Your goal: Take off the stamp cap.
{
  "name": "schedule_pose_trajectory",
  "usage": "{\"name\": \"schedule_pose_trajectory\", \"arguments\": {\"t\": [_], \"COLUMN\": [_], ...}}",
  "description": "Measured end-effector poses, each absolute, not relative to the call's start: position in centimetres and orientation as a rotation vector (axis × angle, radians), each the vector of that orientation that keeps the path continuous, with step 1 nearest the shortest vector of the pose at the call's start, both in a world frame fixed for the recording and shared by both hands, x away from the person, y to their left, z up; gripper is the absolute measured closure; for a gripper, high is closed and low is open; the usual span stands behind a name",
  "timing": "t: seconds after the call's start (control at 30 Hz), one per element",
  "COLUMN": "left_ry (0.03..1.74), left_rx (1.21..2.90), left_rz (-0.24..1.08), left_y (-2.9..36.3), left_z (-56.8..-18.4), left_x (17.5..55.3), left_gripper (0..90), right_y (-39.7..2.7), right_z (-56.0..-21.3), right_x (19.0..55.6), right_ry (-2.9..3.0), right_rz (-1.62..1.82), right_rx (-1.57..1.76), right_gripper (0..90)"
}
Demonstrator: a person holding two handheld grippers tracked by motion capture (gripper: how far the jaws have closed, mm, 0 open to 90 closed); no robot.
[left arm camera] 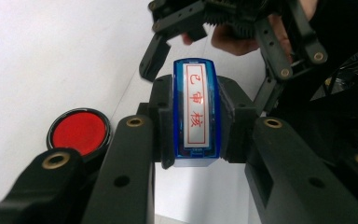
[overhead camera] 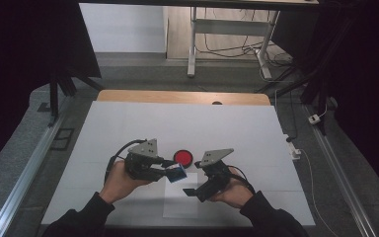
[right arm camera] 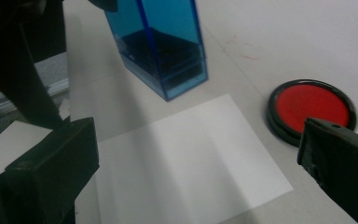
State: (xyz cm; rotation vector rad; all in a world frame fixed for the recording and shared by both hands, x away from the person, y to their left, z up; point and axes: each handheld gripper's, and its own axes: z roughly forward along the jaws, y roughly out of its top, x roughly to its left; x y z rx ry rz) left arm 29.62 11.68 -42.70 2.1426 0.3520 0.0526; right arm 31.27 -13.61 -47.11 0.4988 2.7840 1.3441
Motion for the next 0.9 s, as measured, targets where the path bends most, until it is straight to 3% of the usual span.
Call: {"name": "schedule_pose_trajectory", "arguments": {"t": [0.17,0.57,0.9], "left_ry": [0.327,0.24,0.198], "left_rx": [2.132,2.12,2.092], "left_rz": [0.052,0.053,0.053], "left_y": [11.67,11.6,11.61], "left_z": [-42.78,-42.82,-42.82], "left_x": [29.55,29.32,29.13], "left_gripper": [70.3,70.3,70.3], "right_y": [-12.78,-12.57,-12.85], "right_z": [-47.5,-47.17,-47.0], "right_x": [31.37,31.97,32.15], "right_ry": [2.831,2.87,2.883], "right_rz": [1.338,1.479,1.602], "right_rx": [0.413,0.281,0.199], "right_gripper": [6.4,43.0,58.6]}}
